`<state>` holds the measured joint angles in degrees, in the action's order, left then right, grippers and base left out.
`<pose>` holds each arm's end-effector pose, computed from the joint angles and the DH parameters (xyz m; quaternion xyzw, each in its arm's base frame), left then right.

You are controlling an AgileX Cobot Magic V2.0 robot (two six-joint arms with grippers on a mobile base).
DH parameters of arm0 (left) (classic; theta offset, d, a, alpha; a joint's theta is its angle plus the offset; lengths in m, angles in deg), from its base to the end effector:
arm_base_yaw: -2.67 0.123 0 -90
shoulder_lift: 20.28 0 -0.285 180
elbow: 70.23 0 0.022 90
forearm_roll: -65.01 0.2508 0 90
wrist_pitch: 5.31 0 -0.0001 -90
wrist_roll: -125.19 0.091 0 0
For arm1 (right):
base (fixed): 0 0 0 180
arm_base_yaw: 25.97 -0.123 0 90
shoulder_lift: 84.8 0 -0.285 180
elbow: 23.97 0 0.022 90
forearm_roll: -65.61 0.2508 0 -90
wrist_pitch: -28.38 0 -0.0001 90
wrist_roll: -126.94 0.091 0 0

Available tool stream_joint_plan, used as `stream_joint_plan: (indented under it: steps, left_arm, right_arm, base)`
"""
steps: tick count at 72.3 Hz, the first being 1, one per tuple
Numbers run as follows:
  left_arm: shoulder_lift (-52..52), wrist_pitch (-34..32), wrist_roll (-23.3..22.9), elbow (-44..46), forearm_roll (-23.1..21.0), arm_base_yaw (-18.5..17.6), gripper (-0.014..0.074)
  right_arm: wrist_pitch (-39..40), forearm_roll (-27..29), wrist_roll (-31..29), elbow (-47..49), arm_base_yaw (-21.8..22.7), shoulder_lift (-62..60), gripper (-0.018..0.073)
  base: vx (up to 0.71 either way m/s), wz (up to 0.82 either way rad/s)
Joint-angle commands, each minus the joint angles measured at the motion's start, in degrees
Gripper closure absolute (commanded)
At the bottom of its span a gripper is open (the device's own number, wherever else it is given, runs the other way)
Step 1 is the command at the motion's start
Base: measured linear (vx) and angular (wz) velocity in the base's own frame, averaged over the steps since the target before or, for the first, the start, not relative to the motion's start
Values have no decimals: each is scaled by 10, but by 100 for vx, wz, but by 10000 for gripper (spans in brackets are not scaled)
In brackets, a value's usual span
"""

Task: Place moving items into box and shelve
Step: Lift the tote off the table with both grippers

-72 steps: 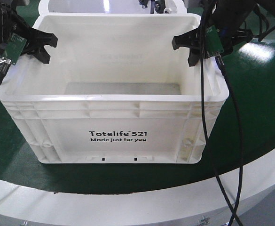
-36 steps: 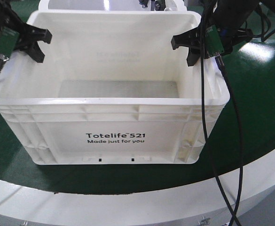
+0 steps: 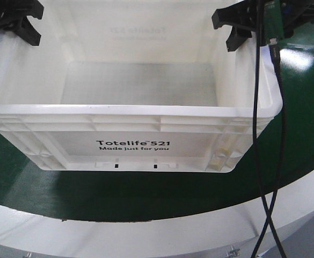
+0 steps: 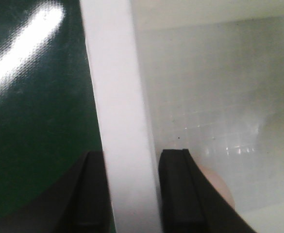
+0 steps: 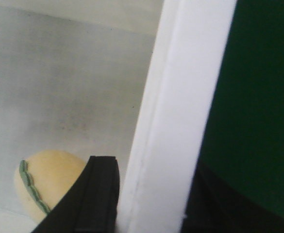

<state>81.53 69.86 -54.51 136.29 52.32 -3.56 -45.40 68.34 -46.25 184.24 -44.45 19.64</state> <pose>0.3355 -0.0561 0.4098 0.0546 0.9595 -0.1235 0.2473 0.3352 0.1164 0.4013 -0.0977 0.9607 0.0799 0.2472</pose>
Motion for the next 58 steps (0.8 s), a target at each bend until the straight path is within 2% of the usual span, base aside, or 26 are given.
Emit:
stream_joint_plan:
  steps: [1,26,38,58]
  left_arm:
    - [-41,-36,12,25,-142,-10,596]
    - [-45,-36,11,25,-213,-10,596]
    - [-46,-35,10,25,-215,-10,596]
    - [-50,-35,5,25,-216,-10,596]
  right_arm:
    - [5,103,-19,25,-9,-46,564]
    - [0,161,-17,24,-9,-78,564]
    - [0,188,-17,24,-9,-78,564]
    - [0,181,-17,24,-9,-78,564]
  base:
    - [0,0]
    - [0,0]
    - [0,0]
    - [0,0]
